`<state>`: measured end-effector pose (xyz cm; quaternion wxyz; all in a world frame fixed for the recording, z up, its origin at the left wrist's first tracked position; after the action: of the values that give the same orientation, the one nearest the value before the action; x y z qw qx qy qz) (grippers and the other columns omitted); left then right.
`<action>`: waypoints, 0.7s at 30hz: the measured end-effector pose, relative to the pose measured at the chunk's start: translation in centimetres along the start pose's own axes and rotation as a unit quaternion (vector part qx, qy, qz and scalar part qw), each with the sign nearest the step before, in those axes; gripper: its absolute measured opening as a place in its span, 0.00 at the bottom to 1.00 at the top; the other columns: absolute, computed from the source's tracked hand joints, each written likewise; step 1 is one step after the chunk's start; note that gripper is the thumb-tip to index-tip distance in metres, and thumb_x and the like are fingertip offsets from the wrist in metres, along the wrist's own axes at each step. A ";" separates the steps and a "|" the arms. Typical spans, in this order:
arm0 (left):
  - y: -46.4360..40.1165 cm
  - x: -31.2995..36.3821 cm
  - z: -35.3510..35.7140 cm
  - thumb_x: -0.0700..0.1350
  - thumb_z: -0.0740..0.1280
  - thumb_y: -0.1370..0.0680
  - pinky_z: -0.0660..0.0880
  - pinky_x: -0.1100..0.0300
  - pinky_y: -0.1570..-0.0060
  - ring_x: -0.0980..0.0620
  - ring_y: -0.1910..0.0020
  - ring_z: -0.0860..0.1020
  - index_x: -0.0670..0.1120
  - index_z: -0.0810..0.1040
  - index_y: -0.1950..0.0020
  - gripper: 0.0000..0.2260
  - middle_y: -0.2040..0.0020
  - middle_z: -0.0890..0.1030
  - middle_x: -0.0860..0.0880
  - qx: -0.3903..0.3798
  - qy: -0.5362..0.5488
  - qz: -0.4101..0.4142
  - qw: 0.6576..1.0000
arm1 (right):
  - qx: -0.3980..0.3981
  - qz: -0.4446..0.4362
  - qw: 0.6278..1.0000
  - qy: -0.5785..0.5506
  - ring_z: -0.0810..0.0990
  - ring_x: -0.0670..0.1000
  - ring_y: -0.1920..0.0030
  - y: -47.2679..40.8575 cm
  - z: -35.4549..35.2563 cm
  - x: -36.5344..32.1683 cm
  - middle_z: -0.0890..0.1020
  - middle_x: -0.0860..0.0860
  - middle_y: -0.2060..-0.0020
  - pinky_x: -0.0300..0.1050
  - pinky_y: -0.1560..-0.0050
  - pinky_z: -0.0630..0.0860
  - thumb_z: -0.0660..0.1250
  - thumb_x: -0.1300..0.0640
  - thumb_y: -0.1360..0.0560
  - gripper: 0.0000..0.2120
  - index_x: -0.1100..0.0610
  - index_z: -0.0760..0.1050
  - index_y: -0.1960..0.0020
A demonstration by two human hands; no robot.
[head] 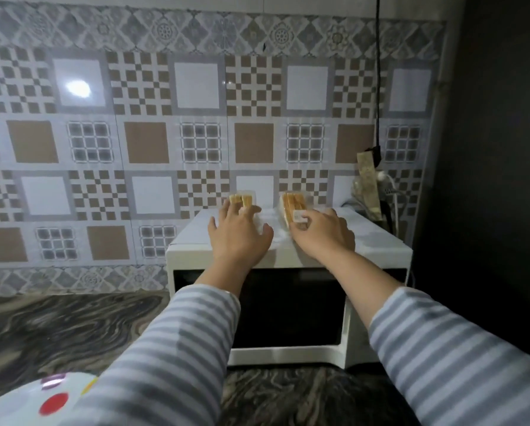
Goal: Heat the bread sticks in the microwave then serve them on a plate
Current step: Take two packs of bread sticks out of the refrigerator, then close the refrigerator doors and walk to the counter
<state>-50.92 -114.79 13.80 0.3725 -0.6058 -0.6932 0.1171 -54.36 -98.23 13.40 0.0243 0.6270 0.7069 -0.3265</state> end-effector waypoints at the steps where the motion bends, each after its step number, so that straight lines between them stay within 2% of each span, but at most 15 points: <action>1: 1.5 0.5 -0.2 0.55 0.61 0.23 0.53 0.44 0.26 0.49 0.23 0.53 0.55 0.71 0.31 0.20 0.26 0.65 0.50 -0.007 0.002 0.011 1.000 | -0.003 -0.004 1.000 0.003 0.71 0.59 0.39 1.5 -0.1 0.5 0.71 0.53 0.37 0.54 0.39 0.70 0.57 0.42 0.24 0.19 0.46 0.73 0.36; 4: 7.0 1.9 -0.5 0.53 0.63 0.23 0.55 0.48 0.28 0.50 0.26 0.59 0.55 0.74 0.35 0.17 0.29 0.69 0.51 -0.028 0.005 0.035 0.999 | -0.022 -0.010 1.000 0.018 0.70 0.57 0.39 6.3 -0.3 2.5 0.70 0.52 0.37 0.54 0.40 0.71 0.58 0.44 0.23 0.18 0.47 0.73 0.35; 7: 13.4 2.1 0.5 0.53 0.63 0.24 0.60 0.50 0.31 0.50 0.28 0.63 0.55 0.76 0.37 0.16 0.32 0.72 0.52 -0.072 0.012 0.024 0.997 | -0.066 0.006 0.998 0.019 0.71 0.57 0.37 11.6 0.7 5.3 0.70 0.52 0.35 0.55 0.39 0.72 0.58 0.44 0.23 0.18 0.46 0.73 0.35; 10: 20.4 2.1 2.3 0.53 0.63 0.24 0.67 0.52 0.36 0.48 0.34 0.70 0.55 0.77 0.39 0.15 0.36 0.76 0.51 -0.164 0.025 -0.016 0.986 | -0.106 0.027 0.993 0.039 0.73 0.57 0.38 18.0 2.0 8.0 0.76 0.51 0.38 0.53 0.39 0.72 0.60 0.45 0.24 0.17 0.46 0.75 0.37; 13: 27.0 2.5 3.8 0.54 0.62 0.25 0.74 0.53 0.43 0.44 0.42 0.77 0.54 0.79 0.42 0.14 0.42 0.80 0.48 -0.262 0.007 -0.044 0.964 | -0.156 0.062 0.984 0.057 0.77 0.57 0.42 24.5 2.9 10.6 0.80 0.50 0.44 0.47 0.43 0.74 0.61 0.48 0.25 0.13 0.48 0.80 0.45; 15: 30.9 3.0 4.2 0.54 0.61 0.25 0.75 0.53 0.46 0.43 0.45 0.78 0.54 0.79 0.43 0.14 0.44 0.81 0.46 -0.311 -0.007 -0.038 0.950 | -0.185 0.084 0.976 0.072 0.79 0.56 0.44 28.7 3.1 12.2 0.81 0.51 0.46 0.46 0.45 0.75 0.61 0.48 0.24 0.12 0.48 0.80 0.47; 17: 34.2 3.3 4.3 0.53 0.61 0.25 0.75 0.53 0.47 0.43 0.46 0.78 0.54 0.79 0.43 0.13 0.45 0.81 0.48 -0.344 -0.004 -0.029 0.938 | -0.205 0.099 0.970 0.085 0.79 0.55 0.45 32.8 2.9 13.5 0.82 0.51 0.46 0.46 0.46 0.76 0.60 0.47 0.23 0.13 0.48 0.80 0.45; 21: 40.3 3.9 3.5 0.53 0.61 0.24 0.75 0.54 0.51 0.45 0.50 0.79 0.55 0.79 0.47 0.10 0.47 0.82 0.49 -0.373 0.015 0.000 0.928 | -0.227 0.155 0.959 0.068 0.79 0.55 0.47 40.7 2.4 16.0 0.81 0.52 0.46 0.46 0.51 0.75 0.59 0.50 0.20 0.13 0.51 0.78 0.41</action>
<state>-22.85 -100.53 -11.86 0.1302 -0.7025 -0.6814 -0.1588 -21.92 -85.40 -13.12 0.1677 0.7275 0.6568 -0.1061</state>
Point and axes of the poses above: each hand's wrist, its own y-axis away from the middle knuckle, its own z-axis out of the palm, x = y × z, the point moved 8 cm from there along -y, towards the middle knuckle
